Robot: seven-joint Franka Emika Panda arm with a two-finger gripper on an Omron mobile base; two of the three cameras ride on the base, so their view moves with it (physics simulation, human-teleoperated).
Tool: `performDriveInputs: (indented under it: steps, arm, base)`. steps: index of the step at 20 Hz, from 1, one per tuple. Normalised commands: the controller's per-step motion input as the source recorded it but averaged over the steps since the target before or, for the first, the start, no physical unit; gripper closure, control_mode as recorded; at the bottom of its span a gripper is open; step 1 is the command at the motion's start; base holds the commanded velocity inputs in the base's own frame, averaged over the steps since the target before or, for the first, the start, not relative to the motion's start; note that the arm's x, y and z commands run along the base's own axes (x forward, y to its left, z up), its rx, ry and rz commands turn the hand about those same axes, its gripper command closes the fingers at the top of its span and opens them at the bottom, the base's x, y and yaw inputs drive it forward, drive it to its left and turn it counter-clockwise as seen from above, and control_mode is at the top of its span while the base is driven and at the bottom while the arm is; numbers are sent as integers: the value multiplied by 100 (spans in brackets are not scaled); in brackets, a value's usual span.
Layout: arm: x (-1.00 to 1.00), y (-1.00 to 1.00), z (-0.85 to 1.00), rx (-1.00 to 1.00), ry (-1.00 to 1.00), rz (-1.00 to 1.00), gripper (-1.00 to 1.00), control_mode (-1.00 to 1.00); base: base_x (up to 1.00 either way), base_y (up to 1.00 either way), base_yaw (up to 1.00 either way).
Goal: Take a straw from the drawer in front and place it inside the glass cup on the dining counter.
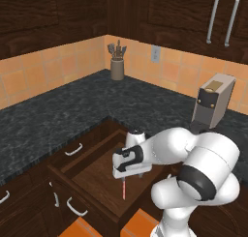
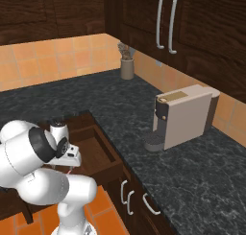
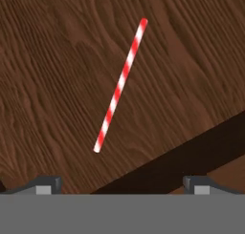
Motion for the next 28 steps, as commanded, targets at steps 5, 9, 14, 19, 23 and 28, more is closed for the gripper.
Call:
performDriveInputs:
  steps: [5,9,14,19,23,28]
  arm:
    - [12,0,-17,3,-6,0,-100,-100]
    - [18,0,-27,0,-6,-1,-100,-100]
    - [22,0,-20,1,-3,-2,-100,-100]
    - [18,0,-11,4,-4,-2,-100,-100]
    - [12,5,-19,0,-2,-4,-100,-100]
    - [10,9,-16,0,0,-4,-100,-100]
  base:
    - [0,0,0]
    - [0,0,0]
    - [0,0,0]
    - [0,0,0]
    - [0,0,0]
    - [0,0,0]
